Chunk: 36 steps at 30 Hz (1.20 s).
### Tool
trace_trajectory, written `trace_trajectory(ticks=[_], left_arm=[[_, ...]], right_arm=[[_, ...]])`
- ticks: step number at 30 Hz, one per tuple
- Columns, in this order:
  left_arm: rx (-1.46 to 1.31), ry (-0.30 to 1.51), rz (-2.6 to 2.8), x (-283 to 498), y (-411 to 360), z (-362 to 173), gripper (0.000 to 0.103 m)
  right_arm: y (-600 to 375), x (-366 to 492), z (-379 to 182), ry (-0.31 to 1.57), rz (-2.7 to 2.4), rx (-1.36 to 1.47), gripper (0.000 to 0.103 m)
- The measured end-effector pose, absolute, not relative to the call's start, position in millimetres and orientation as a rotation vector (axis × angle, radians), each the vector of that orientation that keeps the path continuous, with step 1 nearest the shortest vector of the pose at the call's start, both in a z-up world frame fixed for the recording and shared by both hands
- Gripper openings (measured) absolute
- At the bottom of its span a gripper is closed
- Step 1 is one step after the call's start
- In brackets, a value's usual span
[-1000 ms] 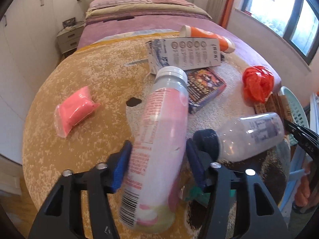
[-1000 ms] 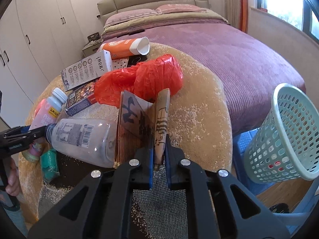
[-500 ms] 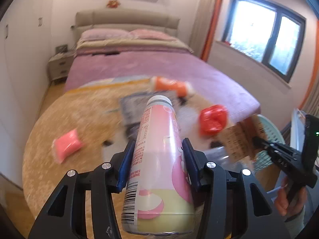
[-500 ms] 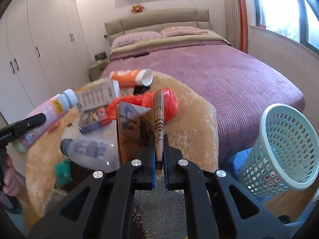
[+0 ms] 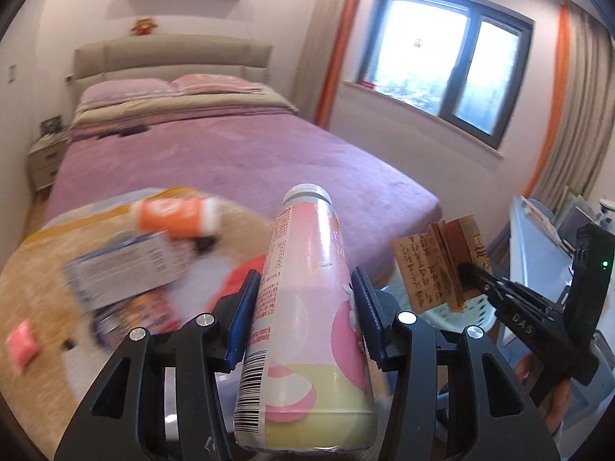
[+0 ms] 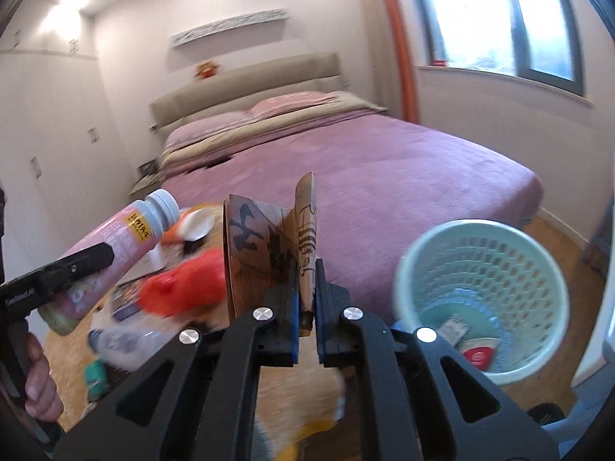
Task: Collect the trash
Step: 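Carry both items over the blue basket and open both grippers to drop them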
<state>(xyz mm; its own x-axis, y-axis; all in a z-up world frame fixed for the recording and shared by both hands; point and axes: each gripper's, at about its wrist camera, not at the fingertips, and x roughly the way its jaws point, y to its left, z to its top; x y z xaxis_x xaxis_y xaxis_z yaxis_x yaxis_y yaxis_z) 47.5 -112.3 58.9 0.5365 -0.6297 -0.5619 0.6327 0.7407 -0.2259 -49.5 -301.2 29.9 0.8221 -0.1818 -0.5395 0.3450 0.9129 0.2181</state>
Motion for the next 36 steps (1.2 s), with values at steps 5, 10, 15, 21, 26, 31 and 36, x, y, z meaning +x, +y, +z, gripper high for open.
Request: trace_trajectory(ticks=[5,10,15,21,26,31,36], left_arm=[[0.034,0.688,-0.842,46.2,-184.4,53.8,0.046],[0.026,0.752,-0.932,46.8,-250.8,32.5,0.046],[0.031,0.807,-1.003,46.2,-303.6,3.6,0.046],[0.043,0.849,-1.047,47.6,-351.1,-22.9,0.047],[0.061,0.833,-1.056,41.6,-363.8,-26.0,0.065],[0.048,0.785,-1.068,33.5,-345.3,-12.6,0.069],[-0.004,0.726,-1.059,28.6,-302.1,10.5,0.07]], right_arm=[[-353.5,-53.5,15.8,0.558,-0.451,0.342,0.005],[-404.2,-55.1,-12.1,0.618,-0.571,0.403,0.005],[-434.7,-55.5,-37.9,0.674,-0.646,0.449,0.005],[-468.1,-58.5,-62.8,0.731,-0.71,0.509,0.006],[-482.7,-63.8,-73.0,0.765,-0.737,0.538,0.018],[-478.3,-73.3,-67.1,0.743,-0.762,0.515,0.049],[-450.8,-75.6,-41.8,0.685,-0.716,0.476,0.049]])
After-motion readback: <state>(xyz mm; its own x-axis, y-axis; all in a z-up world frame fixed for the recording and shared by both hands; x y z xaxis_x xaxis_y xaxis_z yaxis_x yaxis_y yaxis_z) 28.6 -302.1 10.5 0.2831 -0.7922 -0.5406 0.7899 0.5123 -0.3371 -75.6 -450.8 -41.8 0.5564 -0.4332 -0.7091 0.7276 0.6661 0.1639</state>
